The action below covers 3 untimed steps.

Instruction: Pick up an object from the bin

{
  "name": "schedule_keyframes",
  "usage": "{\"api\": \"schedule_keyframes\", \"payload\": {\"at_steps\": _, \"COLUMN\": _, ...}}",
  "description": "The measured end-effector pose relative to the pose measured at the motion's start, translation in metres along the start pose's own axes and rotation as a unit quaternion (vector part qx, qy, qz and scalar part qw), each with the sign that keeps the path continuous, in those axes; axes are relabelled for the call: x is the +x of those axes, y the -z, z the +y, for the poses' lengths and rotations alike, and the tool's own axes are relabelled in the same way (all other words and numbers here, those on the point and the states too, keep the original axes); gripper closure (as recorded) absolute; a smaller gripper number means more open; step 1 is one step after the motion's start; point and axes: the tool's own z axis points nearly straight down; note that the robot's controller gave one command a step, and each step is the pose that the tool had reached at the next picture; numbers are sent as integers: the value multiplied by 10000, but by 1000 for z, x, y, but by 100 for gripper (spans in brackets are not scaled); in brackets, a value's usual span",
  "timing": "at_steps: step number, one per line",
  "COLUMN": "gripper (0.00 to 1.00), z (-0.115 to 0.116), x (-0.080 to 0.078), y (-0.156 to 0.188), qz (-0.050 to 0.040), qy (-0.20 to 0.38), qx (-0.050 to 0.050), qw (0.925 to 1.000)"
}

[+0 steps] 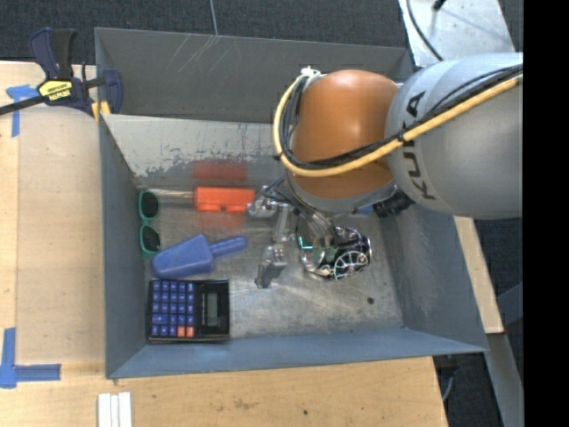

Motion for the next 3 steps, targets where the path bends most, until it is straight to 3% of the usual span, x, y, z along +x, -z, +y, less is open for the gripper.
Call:
{"api": "schedule_keyframes", "payload": {"at_steps": 1, "gripper": 0, "z": 0, "x": -2, "y": 3, "qz": -35, "qy": -10, "qx": -4, "qw": 10000}}
{"api": "schedule_keyframes", "payload": {"at_steps": 2, "gripper": 0, "z": 21, "x": -29, "y": -30, "qz": -82, "qy": 363, "qx": -5, "qw": 9993}}
{"api": "schedule_keyframes", "payload": {"at_steps": 3, "gripper": 100, "z": 7, "x": -13, "y": -118, "qz": -119, "qy": -1392, "qx": -38, "qw": 9902}}
